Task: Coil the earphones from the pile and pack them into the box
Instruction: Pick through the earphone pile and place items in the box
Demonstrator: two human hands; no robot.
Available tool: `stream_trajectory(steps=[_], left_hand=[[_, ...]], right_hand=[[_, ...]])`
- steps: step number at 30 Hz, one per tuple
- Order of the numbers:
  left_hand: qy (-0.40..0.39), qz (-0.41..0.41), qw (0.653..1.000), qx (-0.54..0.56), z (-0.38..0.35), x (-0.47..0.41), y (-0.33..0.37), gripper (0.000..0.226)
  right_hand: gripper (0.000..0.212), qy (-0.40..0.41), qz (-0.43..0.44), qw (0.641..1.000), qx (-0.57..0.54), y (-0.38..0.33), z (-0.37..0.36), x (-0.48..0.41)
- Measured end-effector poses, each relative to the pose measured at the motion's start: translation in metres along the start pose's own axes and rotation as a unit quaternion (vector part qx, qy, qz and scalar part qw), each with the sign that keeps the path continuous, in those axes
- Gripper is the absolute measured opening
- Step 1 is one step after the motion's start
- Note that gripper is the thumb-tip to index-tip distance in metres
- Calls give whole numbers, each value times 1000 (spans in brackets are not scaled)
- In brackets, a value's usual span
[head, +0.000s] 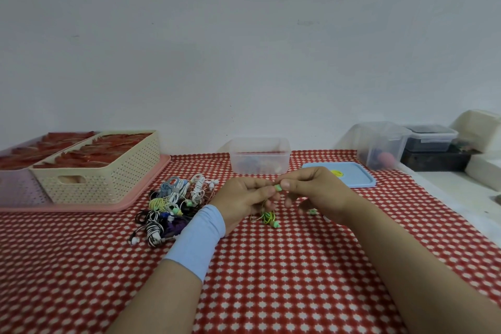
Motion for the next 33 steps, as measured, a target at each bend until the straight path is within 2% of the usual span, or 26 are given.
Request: stream_trajectory(steps=[9,15,18,21,24,27,33], left_hand=[[-2,-13,1000,28,-2,0,2,14],[-2,-4,1000,-22,-1,5,2,12],[2,-6,1000,-28,-3,6,4,12],[20,-24,999,-29,-6,5,9,13],[45,-43,998,-32,-5,4,13,12],[65,-53,994,-75,-1,6,15,14],[110,-101,964,-221,2,10,24,16]], right_hand=[[15,-19,-10,999,-29,0,-6,1],[13,-33,-49,998,-2,8,-3,0],[22,-46,-69,996,-15,11,-3,-1],[36,-43,-65,994,-74,11,-2,-3],[37,-44,-62,991,-108,10,1,-2],[34,-30,-56,994,-86,9,3,-2],[12,51,1,998,33,5,5,-3]])
Point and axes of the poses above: each hand's wrist, its own x-axis away from the middle knuckle, its own z-axis out of the back of the hand, y = z × x, the point moved 6 cm from there along -x, towards the middle knuckle, and after that the axes turned 1 degree about -y, right-handed, at the moved point
